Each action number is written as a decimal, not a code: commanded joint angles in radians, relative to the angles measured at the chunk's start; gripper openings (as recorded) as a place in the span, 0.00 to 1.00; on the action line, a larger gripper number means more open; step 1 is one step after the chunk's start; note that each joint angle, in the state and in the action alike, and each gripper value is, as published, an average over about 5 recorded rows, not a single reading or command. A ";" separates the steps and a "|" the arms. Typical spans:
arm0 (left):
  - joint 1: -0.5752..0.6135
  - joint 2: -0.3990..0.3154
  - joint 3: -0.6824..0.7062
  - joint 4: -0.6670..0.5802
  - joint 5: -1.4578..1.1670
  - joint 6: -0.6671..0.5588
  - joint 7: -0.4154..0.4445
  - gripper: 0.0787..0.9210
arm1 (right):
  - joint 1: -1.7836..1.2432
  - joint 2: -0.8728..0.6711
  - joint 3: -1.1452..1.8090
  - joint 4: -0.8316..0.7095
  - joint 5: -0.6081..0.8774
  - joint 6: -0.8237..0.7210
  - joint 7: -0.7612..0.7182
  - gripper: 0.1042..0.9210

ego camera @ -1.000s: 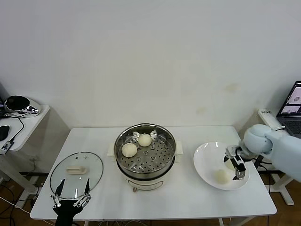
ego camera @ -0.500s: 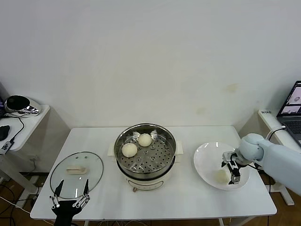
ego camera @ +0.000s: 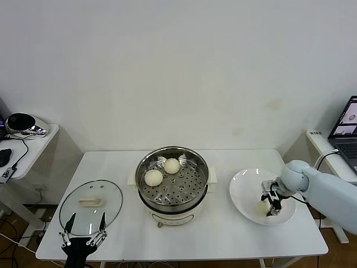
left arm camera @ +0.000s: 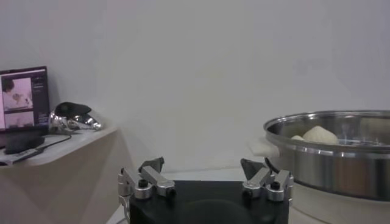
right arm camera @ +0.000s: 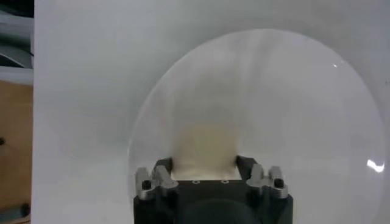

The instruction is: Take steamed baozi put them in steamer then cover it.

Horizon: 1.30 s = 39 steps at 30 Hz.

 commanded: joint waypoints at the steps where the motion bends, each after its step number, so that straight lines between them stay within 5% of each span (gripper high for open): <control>1: 0.001 0.001 -0.001 0.000 -0.001 -0.001 0.000 0.88 | 0.059 -0.006 -0.007 0.002 0.024 0.000 -0.014 0.59; 11: -0.009 0.011 0.005 0.000 -0.004 0.000 0.000 0.88 | 0.458 0.000 -0.088 0.008 0.188 0.031 -0.104 0.60; 22: -0.015 0.012 0.001 -0.001 -0.007 -0.004 -0.001 0.88 | 0.767 0.291 -0.293 0.087 0.381 0.118 -0.120 0.61; 39: -0.011 -0.002 -0.024 -0.013 -0.014 -0.006 -0.003 0.88 | 0.618 0.699 -0.419 0.015 0.251 0.426 -0.027 0.62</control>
